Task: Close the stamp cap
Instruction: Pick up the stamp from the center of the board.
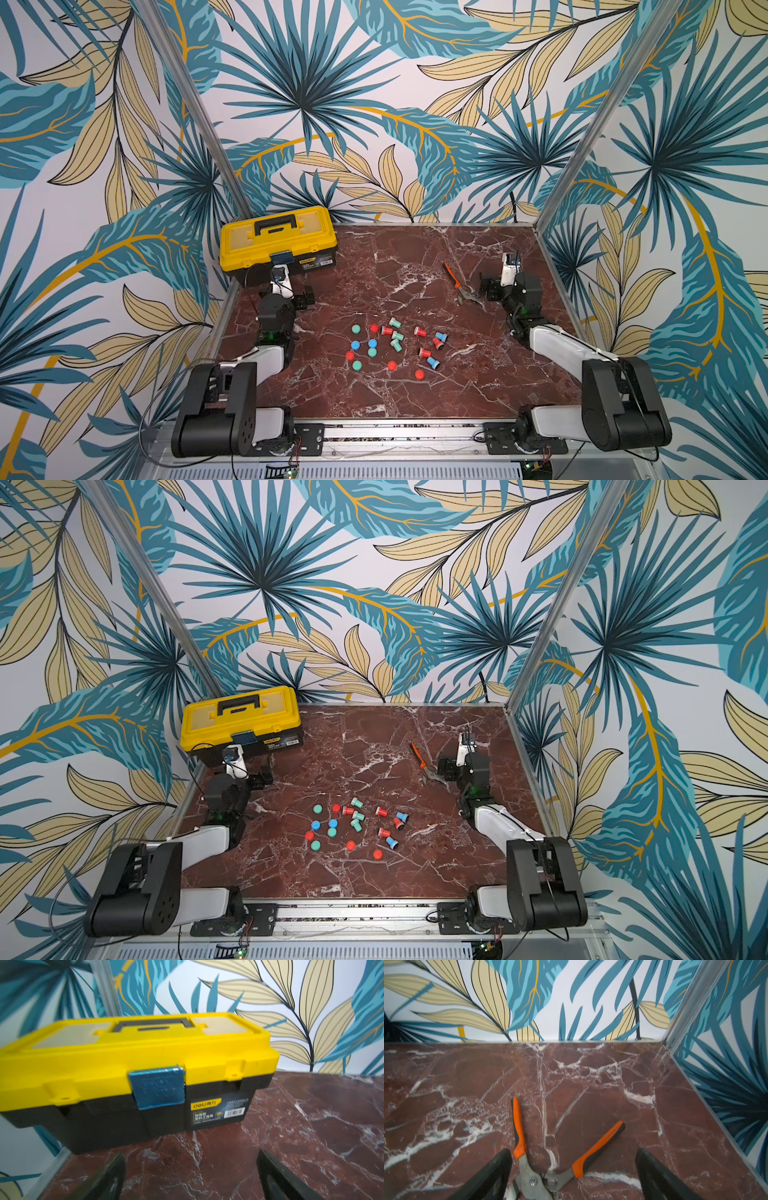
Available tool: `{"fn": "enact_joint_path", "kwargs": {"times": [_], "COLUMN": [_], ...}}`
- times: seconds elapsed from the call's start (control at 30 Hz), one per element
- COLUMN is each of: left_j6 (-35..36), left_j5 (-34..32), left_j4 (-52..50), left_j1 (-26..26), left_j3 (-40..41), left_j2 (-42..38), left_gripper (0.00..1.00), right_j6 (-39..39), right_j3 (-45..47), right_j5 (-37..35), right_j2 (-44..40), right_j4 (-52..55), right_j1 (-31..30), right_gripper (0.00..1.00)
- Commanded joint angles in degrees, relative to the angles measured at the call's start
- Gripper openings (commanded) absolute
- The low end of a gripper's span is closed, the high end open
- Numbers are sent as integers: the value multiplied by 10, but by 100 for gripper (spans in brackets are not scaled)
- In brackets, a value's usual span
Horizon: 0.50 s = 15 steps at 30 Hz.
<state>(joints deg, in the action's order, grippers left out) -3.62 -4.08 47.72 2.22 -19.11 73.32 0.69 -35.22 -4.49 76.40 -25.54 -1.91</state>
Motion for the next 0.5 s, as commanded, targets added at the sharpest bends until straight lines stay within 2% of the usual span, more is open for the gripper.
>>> {"fn": "enact_joint_path", "kwargs": {"times": [0.0, 0.1, 0.17, 0.3, 0.47], "left_j6": [-46, -68, -88, -115, -107], "left_j5": [-30, 27, 53, 85, 67], "left_j4": [-64, -200, -250, -340, -535], "left_j1": [-5, -8, -11, -16, -17], "left_j3": [-9, -78, -108, -157, -271], "left_j2": [-48, -54, -47, -46, -28], "left_gripper": [100, 100, 100, 100, 100], "right_j6": [41, 89, 127, 151, 138], "right_j3": [-43, -92, -127, -180, -211], "right_j5": [12, 34, 62, 94, 115], "right_j2": [-23, -29, -23, -8, 15], "right_j4": [161, 256, 317, 428, 499], "right_j1": [-4, -9, -12, -40, -97], "right_gripper": [90, 86, 83, 75, 69]}}
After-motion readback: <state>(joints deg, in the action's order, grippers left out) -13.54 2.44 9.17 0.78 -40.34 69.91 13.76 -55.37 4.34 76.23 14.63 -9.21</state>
